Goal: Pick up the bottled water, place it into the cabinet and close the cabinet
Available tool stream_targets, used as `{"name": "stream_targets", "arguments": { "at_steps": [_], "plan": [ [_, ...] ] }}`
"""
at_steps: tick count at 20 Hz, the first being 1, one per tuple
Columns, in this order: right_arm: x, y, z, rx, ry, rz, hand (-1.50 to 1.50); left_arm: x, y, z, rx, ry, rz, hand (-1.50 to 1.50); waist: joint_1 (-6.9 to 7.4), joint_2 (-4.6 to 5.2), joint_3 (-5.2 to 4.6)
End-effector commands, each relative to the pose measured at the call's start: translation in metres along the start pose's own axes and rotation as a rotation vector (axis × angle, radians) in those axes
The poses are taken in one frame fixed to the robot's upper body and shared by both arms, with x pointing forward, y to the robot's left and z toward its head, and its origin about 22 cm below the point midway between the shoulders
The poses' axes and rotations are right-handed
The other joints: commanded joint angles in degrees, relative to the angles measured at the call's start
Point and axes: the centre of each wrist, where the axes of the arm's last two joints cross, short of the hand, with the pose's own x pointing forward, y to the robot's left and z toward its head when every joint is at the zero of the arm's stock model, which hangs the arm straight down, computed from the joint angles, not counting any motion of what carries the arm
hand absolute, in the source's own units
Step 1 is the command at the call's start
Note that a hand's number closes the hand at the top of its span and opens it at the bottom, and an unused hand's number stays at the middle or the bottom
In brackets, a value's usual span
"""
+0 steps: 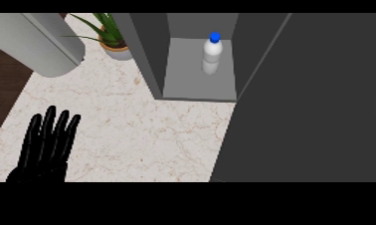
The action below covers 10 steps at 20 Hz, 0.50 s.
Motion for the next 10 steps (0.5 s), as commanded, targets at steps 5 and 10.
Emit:
{"name": "stream_targets", "arguments": {
  "at_steps": [5,10],
  "plan": [
    [0.014,0.010,-0.038,-0.056,-0.063,0.057,1.50,0.007,0.013,0.005,-0.017,0.014,0.008,-1.50,0.77,0.37,0.00],
    [0.010,0.010,-0.045,-0.010,-0.045,0.059,1.50,0.007,0.020,0.005,-0.014,0.006,0.014,-1.50,1.11,0.64,-0.12]
  ]
}}
